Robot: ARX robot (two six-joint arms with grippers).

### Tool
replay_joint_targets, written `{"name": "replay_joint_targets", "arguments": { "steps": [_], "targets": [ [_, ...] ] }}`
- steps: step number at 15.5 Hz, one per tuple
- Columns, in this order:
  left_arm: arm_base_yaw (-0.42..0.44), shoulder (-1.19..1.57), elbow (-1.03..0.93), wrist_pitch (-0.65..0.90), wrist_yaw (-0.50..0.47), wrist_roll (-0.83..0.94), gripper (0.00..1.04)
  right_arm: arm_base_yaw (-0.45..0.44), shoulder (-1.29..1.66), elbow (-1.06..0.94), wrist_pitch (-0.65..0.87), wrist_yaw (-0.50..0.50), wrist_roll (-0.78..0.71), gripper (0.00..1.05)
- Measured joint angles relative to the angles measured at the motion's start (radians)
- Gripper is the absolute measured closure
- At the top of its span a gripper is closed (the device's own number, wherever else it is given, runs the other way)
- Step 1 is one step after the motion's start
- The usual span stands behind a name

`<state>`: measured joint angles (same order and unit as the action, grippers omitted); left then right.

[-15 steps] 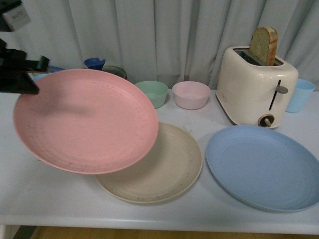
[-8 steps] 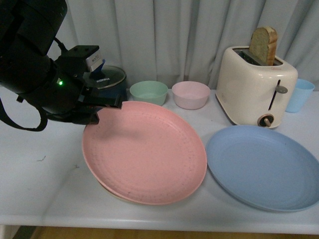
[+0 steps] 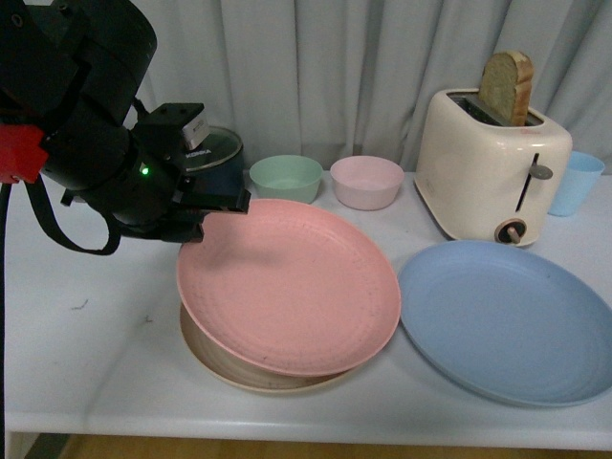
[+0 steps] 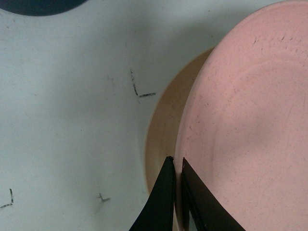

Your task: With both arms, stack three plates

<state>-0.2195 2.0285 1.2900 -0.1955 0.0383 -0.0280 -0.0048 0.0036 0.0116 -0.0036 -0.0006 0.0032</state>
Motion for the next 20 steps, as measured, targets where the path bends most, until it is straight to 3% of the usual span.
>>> {"name": "replay_joint_targets", "arguments": {
  "steps": [6, 7, 8, 11, 13, 14, 16, 20],
  "targets": [
    [0.018, 0.013, 0.008, 0.032, 0.003, 0.049, 0.3, 0.0, 0.0, 0.0, 0.0, 0.0, 0.0, 0.06],
    [0.024, -0.062, -0.042, 0.064, 0.011, 0.071, 0.09, 0.0, 0.0, 0.0, 0.0, 0.0, 0.0, 0.06],
    [0.036, -0.195, -0.113, 0.115, 0.036, 0.091, 0.07, 0.0, 0.0, 0.0, 0.0, 0.0, 0.0, 0.06],
    [0.045, -0.411, -0.275, 0.282, -0.018, 0.17, 0.07, 0.0, 0.0, 0.0, 0.0, 0.0, 0.0, 0.06],
    [0.021, -0.658, -0.478, 0.523, -0.145, 0.24, 0.08, 0.0, 0.0, 0.0, 0.0, 0.0, 0.0, 0.06],
    [0.018, -0.744, -0.552, 0.675, -0.2, 0.202, 0.17, 0.0, 0.0, 0.0, -0.001, 0.0, 0.0, 0.06],
    [0.051, -0.856, -0.7, 0.86, -0.206, 0.097, 0.38, 0.0, 0.0, 0.0, 0.0, 0.0, 0.0, 0.06],
    [0.105, -0.953, -0.95, 0.903, -0.154, 0.042, 0.82, 0.0, 0.0, 0.0, 0.0, 0.0, 0.0, 0.06]
  ]
}}
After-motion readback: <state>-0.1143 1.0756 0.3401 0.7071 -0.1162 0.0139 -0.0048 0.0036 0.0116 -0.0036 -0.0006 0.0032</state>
